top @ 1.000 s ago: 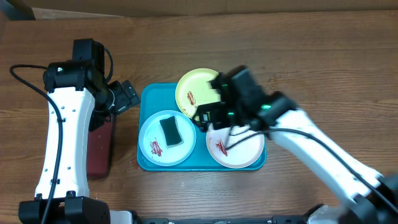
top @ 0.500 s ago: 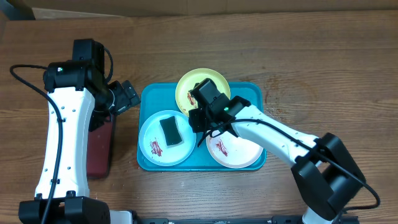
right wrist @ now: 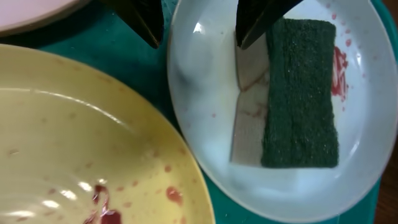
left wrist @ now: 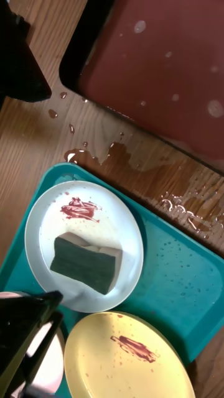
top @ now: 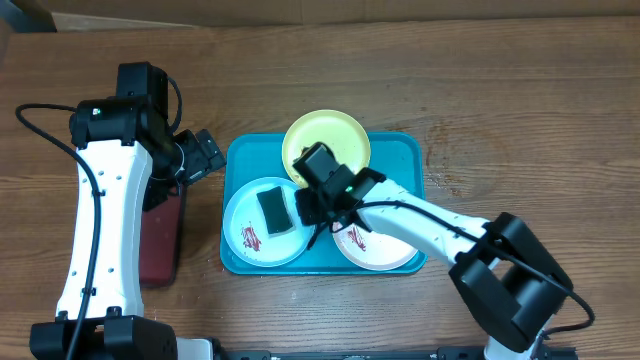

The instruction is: Clean dirty plates on tray and stack at the side

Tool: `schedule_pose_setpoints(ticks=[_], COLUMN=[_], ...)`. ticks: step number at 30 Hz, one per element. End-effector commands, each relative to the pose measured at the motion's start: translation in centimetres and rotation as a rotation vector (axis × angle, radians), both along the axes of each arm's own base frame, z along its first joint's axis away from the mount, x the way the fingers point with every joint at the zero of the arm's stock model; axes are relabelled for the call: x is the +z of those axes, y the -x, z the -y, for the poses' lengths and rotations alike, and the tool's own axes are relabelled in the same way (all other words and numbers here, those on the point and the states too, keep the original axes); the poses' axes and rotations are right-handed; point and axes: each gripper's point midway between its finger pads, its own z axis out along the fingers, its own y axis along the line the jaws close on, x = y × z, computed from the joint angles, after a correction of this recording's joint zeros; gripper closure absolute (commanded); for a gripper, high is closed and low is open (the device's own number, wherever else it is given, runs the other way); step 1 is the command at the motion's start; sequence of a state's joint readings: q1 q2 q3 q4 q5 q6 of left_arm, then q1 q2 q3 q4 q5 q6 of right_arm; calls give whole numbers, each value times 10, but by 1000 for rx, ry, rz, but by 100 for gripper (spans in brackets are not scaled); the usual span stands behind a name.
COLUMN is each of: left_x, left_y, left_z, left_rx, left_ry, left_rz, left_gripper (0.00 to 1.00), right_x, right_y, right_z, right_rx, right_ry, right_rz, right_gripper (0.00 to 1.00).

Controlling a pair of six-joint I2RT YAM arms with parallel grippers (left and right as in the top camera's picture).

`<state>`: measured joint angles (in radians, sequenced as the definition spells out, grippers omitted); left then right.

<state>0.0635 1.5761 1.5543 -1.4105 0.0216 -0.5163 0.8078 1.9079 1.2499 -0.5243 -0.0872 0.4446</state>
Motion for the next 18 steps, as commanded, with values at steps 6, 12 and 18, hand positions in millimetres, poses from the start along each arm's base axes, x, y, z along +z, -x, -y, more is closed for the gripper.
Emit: schedule_pose_setpoints(ticks=[6, 12, 18], left_x=[-3, -3, -5], left_y=[1, 1, 2], left_z=[-1, -1, 9], left_rx=[-14, -14, -53], left_ry=[-4, -3, 47], left_rz=[-14, -14, -19], left_gripper=[0, 0, 0], right_x=[-19, -26, -45], right_y=[-1, -1, 2], right_z=[11, 11, 16], right_rx=[-28, -28, -27], right_ry=[91, 101, 136], right_rz=[19, 13, -18], right_gripper=[60, 60, 68])
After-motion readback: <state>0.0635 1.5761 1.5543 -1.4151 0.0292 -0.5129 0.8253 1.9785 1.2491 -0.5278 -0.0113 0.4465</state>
